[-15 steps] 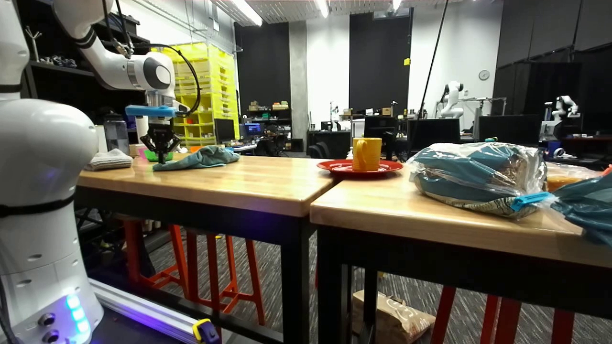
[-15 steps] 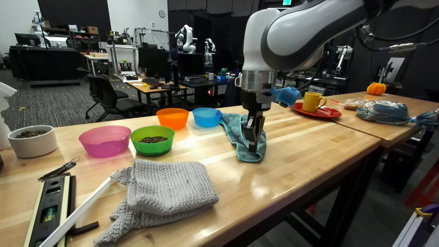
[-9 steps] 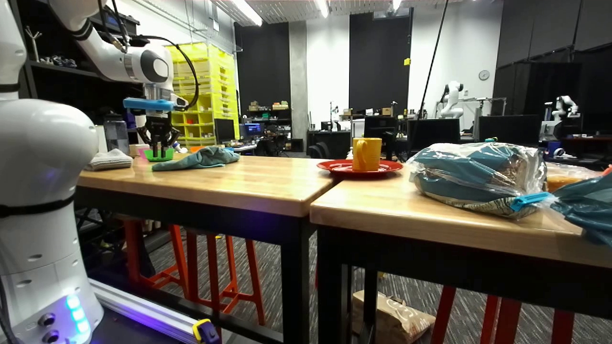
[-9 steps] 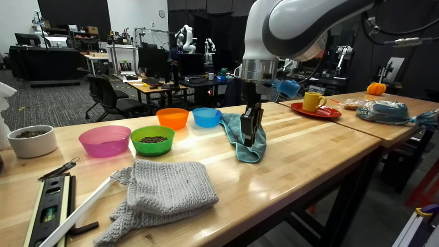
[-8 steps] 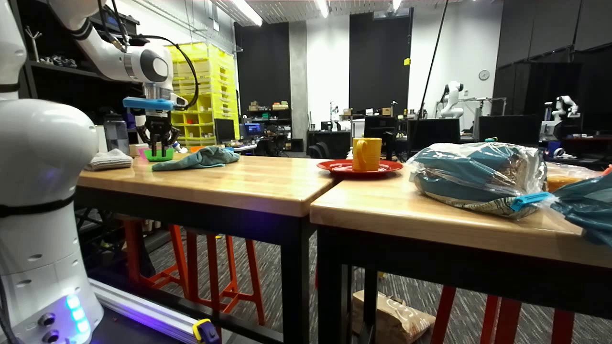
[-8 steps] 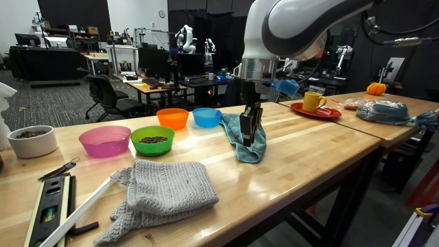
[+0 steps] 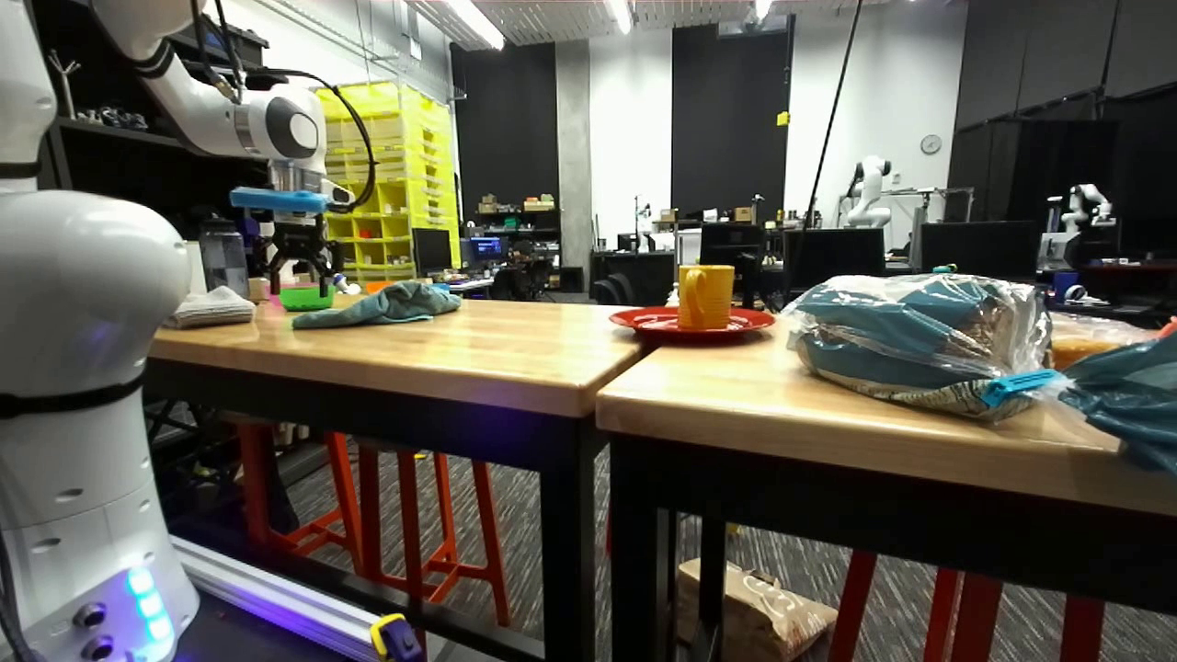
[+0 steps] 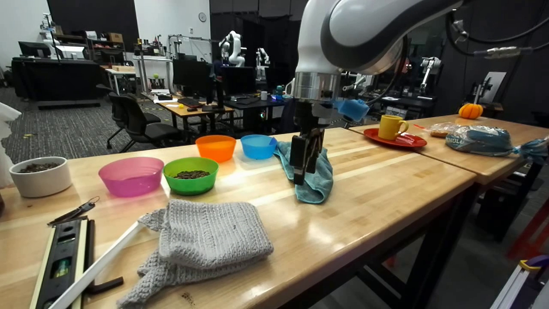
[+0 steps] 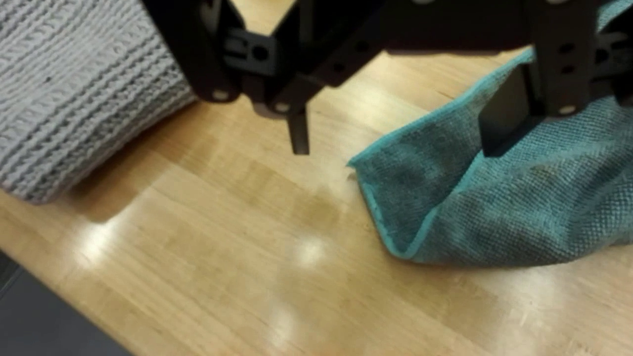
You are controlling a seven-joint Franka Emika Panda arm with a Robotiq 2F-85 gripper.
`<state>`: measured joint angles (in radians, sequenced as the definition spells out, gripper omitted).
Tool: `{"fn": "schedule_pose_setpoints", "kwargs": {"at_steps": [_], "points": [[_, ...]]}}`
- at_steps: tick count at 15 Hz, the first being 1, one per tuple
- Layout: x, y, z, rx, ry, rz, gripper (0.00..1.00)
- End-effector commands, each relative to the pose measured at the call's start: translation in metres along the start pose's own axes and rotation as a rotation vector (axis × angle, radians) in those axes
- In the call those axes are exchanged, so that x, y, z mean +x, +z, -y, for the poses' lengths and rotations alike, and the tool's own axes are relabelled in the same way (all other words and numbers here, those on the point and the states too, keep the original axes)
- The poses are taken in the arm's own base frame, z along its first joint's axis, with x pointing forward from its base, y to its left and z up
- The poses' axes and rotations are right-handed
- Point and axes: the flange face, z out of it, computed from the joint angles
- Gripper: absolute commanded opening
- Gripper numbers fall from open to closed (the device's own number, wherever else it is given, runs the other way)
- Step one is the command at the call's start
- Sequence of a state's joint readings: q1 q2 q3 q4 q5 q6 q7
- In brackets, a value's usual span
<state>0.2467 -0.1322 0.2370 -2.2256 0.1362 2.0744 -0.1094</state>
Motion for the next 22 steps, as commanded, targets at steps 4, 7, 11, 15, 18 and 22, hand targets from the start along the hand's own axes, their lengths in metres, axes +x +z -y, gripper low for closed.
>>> {"fn": "schedule_pose_setpoints", "kwargs": {"at_steps": [4, 7, 11, 15, 18, 22], "points": [[0.012, 0.014, 0.033, -0.106, 0.043, 0.023, 1.00], [0.012, 0.023, 0.045, -0.214, 0.067, 0.007, 1.00], [0.014, 0.031, 0.050, -0.317, 0.097, -0.001, 1.00], [0.017, 0.043, 0.047, -0.365, 0.114, 0.008, 1.00], [0.020, 0.051, 0.043, -0.395, 0.115, 0.017, 1.00], [0.024, 0.050, 0.041, -0.438, 0.107, 0.005, 1.00]]}}
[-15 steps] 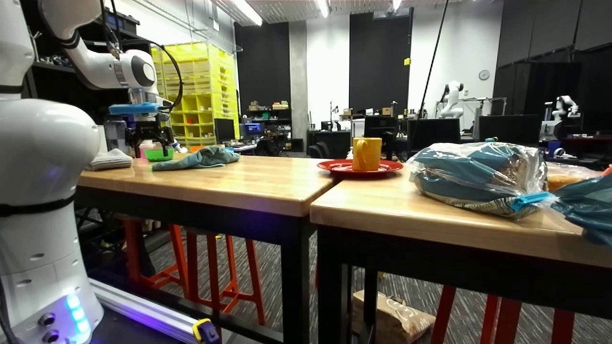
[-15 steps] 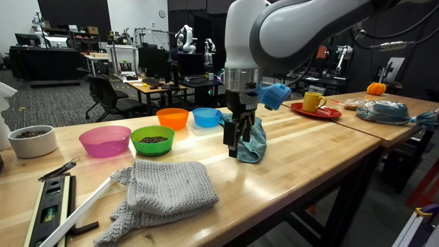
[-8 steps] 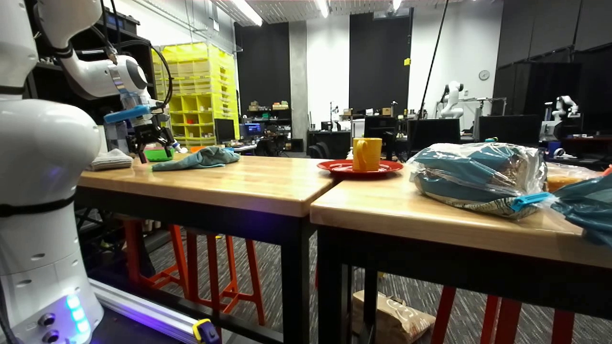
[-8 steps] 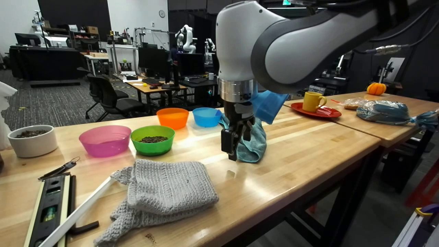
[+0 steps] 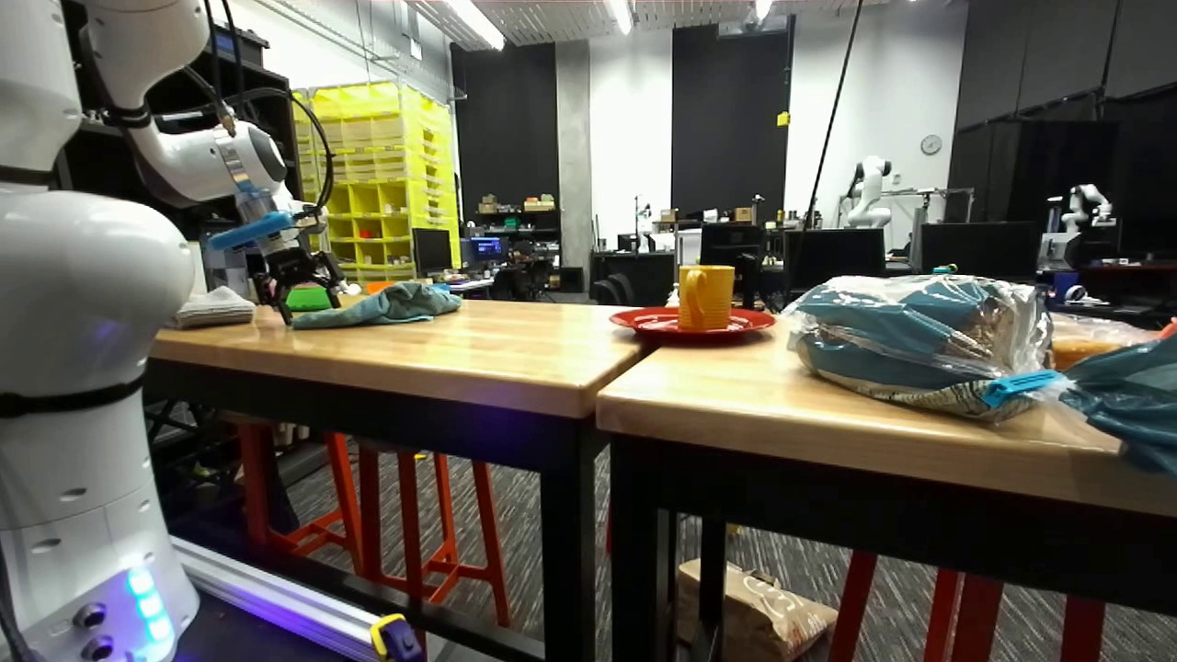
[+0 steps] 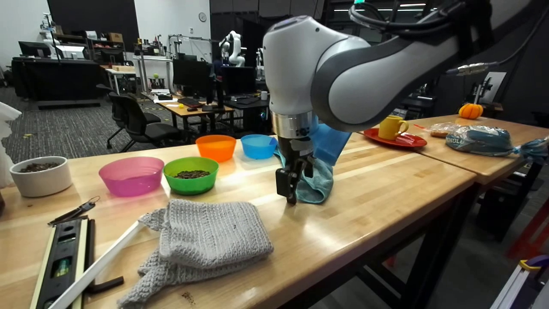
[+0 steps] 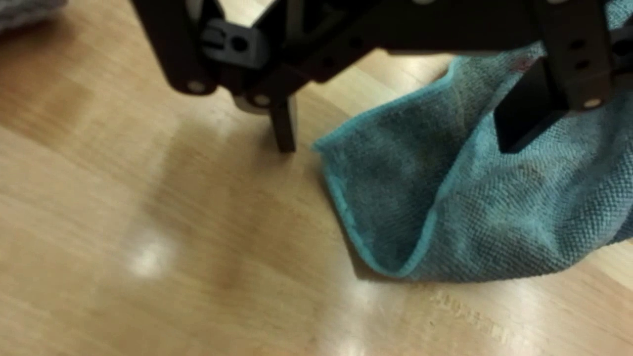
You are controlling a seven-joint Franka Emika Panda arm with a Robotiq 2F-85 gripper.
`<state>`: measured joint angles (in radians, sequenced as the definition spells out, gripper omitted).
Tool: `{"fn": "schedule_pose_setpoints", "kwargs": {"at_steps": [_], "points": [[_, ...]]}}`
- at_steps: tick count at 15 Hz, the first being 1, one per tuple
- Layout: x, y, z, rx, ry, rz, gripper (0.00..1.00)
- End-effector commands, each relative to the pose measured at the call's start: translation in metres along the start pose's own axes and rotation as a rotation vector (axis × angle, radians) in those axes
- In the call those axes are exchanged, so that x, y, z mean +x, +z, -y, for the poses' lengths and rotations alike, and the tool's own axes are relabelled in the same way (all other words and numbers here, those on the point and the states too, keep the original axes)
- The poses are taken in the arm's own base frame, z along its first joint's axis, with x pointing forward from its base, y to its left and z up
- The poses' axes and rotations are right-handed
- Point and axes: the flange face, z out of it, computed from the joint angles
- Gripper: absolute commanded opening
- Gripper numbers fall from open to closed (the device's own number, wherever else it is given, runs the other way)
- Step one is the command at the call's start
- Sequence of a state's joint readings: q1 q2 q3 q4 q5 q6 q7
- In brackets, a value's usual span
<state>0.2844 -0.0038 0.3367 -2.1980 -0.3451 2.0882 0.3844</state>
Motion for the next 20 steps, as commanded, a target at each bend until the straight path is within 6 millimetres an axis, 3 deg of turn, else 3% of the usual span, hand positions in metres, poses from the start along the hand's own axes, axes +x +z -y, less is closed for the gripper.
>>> {"fn": "schedule_pose_setpoints", "kwargs": {"at_steps": [1, 7, 10, 12, 15, 20], "points": [[0.006, -0.003, -0.001, -0.052, 0.005, -0.015, 1.00], [0.007, -0.004, -0.011, -0.099, -0.003, -0.012, 1.00], [0.003, -0.002, -0.013, -0.101, 0.002, 0.014, 0.94], [0.000, 0.000, -0.013, -0.102, 0.000, 0.033, 0.71], [-0.001, 0.000, -0.012, -0.104, 0.000, 0.041, 0.55], [-0.001, -0.001, -0.012, -0.111, 0.003, 0.045, 0.15]]}}
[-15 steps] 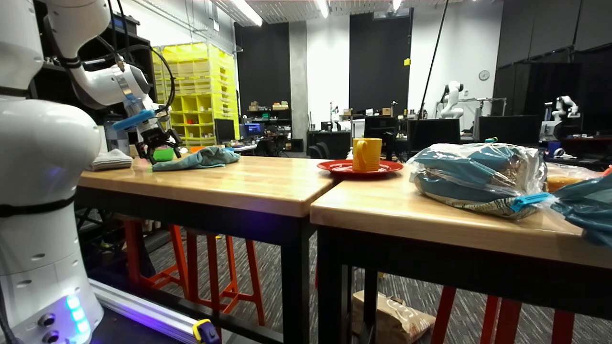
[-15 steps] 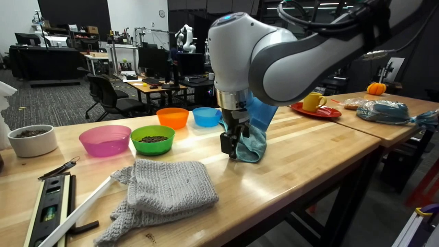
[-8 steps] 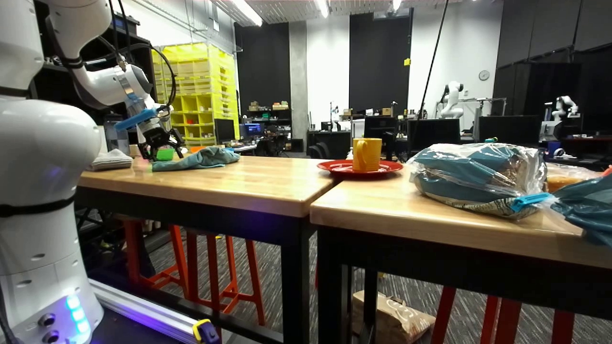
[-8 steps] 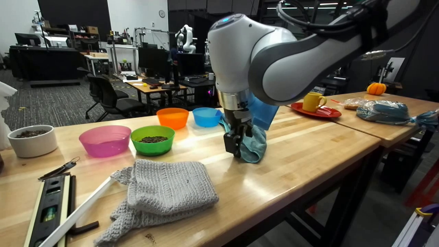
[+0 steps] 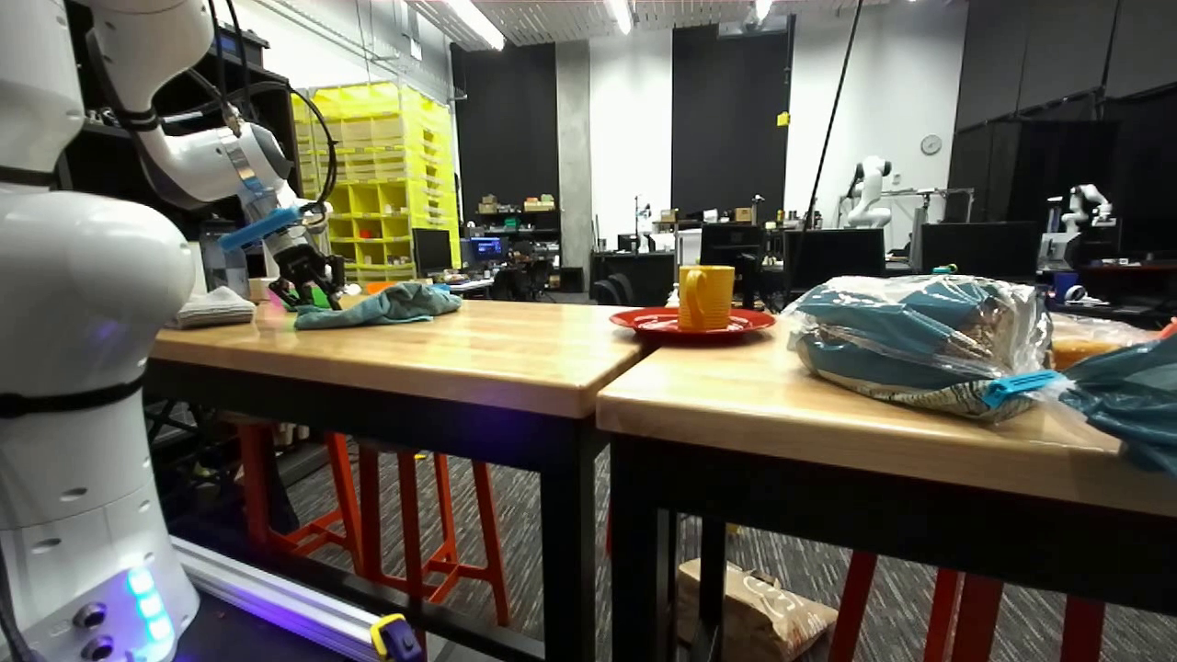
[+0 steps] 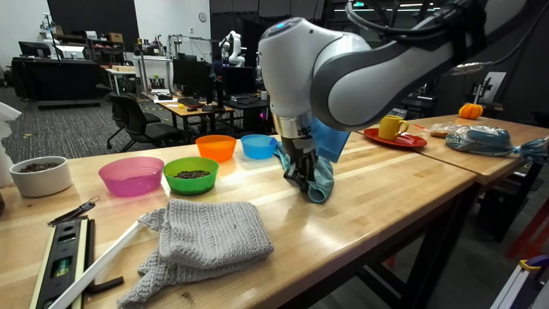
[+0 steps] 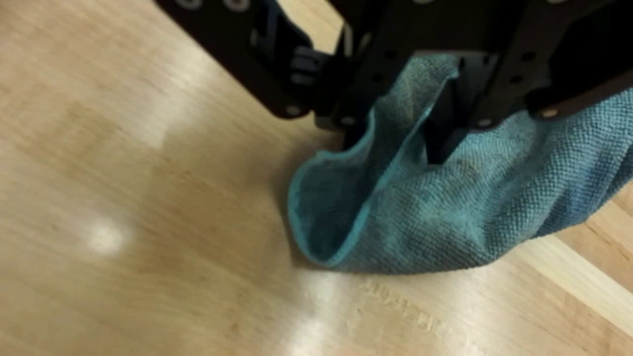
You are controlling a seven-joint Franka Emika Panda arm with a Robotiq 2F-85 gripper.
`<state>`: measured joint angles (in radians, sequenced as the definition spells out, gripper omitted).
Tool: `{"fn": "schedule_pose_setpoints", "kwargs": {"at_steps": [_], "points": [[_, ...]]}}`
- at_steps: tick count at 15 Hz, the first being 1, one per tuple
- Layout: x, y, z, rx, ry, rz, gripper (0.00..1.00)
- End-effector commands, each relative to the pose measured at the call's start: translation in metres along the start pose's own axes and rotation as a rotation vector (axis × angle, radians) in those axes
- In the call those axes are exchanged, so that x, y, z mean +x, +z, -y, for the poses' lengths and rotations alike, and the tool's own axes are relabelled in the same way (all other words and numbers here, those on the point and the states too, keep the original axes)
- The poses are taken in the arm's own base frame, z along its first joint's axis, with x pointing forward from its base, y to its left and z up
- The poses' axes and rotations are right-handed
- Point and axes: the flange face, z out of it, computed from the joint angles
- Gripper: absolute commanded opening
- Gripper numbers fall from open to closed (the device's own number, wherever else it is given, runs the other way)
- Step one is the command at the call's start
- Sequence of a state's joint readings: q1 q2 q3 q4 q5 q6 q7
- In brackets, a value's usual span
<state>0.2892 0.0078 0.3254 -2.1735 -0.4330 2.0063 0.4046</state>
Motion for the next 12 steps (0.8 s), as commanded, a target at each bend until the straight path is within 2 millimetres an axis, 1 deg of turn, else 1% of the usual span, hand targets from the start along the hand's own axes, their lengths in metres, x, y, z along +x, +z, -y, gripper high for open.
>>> {"fn": "schedule_pose_setpoints", "kwargs": {"at_steps": [1, 2, 3, 6, 8, 10, 12], "points": [[-0.003, -0.003, -0.001, -0.014, 0.013, 0.011, 0.08], [-0.003, -0.003, -0.001, -0.015, 0.013, 0.012, 0.01], [-0.003, -0.004, -0.001, -0.016, 0.015, 0.011, 0.00], [-0.002, -0.007, -0.006, -0.009, 0.028, 0.007, 0.01], [-0.002, -0.013, -0.013, -0.002, 0.046, -0.001, 0.01], [-0.001, -0.022, -0.025, 0.014, 0.074, -0.016, 0.01], [0.000, -0.040, -0.044, 0.050, 0.110, -0.035, 0.01]]}}
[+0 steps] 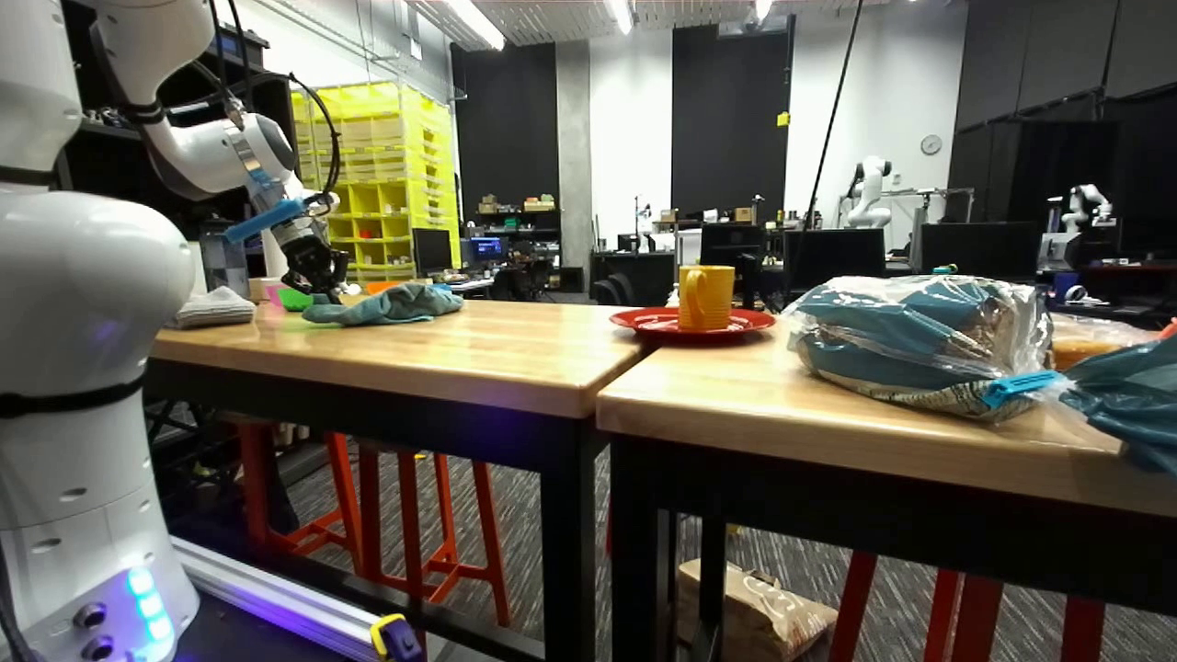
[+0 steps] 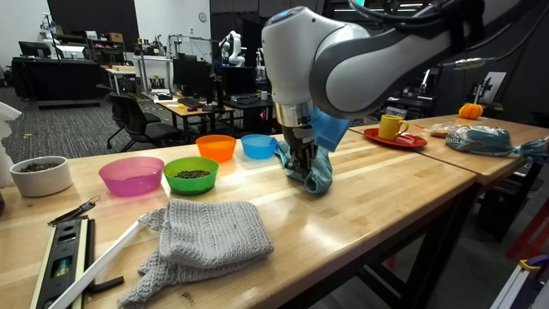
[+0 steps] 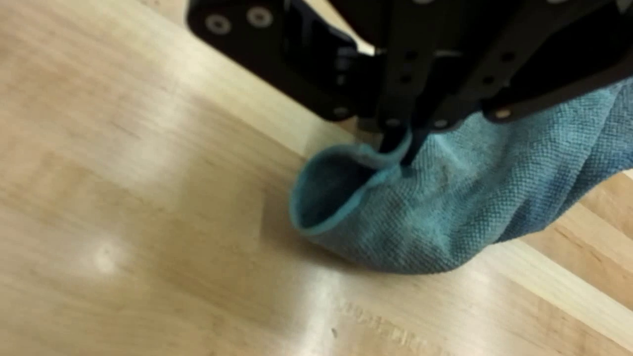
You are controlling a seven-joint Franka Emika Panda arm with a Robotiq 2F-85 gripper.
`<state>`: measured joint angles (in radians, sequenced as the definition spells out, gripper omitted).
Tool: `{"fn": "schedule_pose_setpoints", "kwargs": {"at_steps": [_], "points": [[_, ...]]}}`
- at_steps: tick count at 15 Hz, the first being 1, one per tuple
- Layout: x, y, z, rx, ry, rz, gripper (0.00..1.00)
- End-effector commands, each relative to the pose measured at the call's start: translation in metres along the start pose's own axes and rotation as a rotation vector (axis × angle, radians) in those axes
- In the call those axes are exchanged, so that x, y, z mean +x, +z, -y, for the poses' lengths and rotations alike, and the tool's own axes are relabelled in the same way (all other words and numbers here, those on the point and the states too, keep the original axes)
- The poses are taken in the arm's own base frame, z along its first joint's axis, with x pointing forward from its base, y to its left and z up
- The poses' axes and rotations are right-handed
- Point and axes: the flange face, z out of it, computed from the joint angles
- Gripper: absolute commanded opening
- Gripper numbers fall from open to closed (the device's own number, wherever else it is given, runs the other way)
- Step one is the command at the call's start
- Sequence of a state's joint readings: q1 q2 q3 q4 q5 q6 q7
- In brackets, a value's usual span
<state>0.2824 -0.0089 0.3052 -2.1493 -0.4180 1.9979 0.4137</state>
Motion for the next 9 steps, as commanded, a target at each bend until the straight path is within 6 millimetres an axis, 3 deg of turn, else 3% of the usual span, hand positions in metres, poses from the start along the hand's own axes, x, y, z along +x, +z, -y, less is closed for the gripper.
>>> {"fn": "schedule_pose_setpoints", "kwargs": {"at_steps": [1, 3, 5, 6, 8, 9], "points": [[-0.002, -0.038, -0.037, 0.070, 0.071, -0.024, 0.01], [0.000, -0.052, -0.057, 0.114, 0.108, -0.029, 0.01], [-0.001, -0.056, -0.065, 0.147, 0.114, -0.016, 0.03], [-0.002, -0.057, -0.066, 0.159, 0.113, -0.008, 0.27], [-0.003, -0.053, -0.063, 0.177, 0.100, 0.016, 0.34], [-0.003, -0.050, -0.061, 0.181, 0.099, 0.027, 0.22]]}}
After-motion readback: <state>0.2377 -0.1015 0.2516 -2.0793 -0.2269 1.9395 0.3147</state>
